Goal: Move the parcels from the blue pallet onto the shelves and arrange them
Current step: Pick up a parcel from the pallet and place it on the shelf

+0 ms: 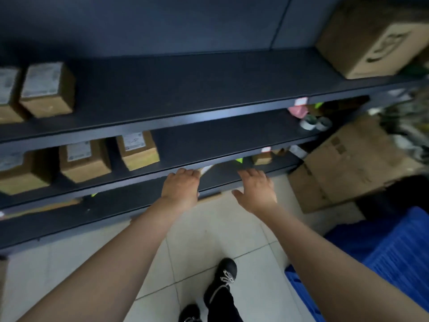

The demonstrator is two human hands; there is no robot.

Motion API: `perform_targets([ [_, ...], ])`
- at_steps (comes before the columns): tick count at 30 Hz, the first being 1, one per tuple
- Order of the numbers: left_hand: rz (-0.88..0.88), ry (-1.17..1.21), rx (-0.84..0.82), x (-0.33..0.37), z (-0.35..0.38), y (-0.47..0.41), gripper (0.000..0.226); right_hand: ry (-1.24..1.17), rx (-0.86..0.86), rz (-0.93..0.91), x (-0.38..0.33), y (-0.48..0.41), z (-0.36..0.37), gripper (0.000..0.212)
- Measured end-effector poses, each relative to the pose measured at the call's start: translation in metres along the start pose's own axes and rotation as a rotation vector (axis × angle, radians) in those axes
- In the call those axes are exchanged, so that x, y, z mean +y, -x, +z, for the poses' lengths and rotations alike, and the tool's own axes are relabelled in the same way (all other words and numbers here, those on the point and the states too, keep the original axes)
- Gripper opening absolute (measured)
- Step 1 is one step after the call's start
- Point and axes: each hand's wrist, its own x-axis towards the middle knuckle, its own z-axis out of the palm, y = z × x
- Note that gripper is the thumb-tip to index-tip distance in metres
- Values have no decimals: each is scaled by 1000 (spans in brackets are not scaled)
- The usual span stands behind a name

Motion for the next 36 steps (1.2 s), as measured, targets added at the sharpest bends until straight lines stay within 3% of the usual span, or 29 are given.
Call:
perform_targets([
  [16, 637, -76, 41, 301, -84, 20, 35, -94, 117, 526, 227, 214, -61, 48],
  [21, 781, -78, 12, 414, -75, 36, 48, -118, 128, 674, 308, 285, -55, 51],
  [36, 1134, -176, -133, 712, -14, 102, 57, -251, 71, 1089, 513, 469, -3, 51],
])
